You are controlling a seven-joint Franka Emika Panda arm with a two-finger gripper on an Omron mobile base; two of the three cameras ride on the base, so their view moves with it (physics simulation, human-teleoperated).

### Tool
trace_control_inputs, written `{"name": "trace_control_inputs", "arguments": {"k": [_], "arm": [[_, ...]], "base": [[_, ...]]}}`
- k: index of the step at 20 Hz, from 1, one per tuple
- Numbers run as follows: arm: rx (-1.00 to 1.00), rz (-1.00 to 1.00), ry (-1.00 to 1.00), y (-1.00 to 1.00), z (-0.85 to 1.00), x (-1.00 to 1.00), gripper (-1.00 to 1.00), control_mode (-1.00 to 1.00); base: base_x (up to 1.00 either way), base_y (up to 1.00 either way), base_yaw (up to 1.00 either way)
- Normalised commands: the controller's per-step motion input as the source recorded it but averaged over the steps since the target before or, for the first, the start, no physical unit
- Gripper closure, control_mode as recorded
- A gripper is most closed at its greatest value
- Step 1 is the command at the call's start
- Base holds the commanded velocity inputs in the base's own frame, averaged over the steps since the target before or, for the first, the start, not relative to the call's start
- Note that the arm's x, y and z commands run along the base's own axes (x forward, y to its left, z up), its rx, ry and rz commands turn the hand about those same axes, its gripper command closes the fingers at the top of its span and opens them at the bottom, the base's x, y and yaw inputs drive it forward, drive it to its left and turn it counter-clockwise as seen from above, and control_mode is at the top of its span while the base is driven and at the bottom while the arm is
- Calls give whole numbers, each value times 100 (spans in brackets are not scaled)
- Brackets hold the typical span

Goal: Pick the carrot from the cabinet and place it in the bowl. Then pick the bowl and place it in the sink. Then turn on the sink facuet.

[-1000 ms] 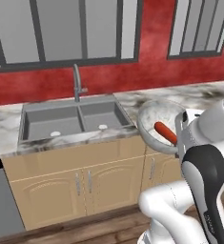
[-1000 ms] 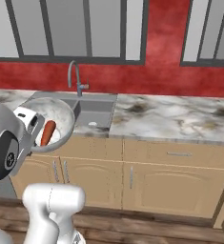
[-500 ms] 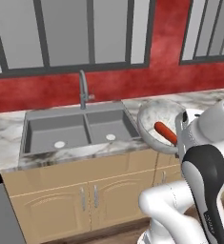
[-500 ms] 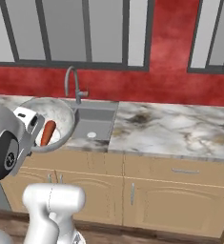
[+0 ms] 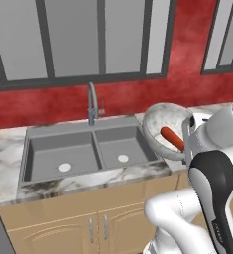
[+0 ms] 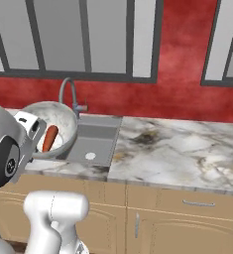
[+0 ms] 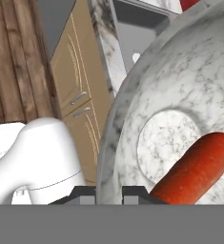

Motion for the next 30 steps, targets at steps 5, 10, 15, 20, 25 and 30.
{"name": "trace_control_inputs", "arguments": {"k": [5, 10, 15, 20, 25, 30], "arm": [[0, 0, 0, 0, 0, 0, 100, 100], [0, 0, 0, 0, 0, 0, 100, 100], [0, 0, 0, 0, 0, 0, 100, 100], [0, 0, 0, 0, 0, 0, 100, 100], [0, 0, 0, 0, 0, 0, 100, 100], [0, 0, 0, 0, 0, 0, 100, 100]], "base": [[43, 0, 2], [28, 3, 0], [44, 13, 0], [38, 4, 0], [27, 0, 0], [35, 0, 0]]}}
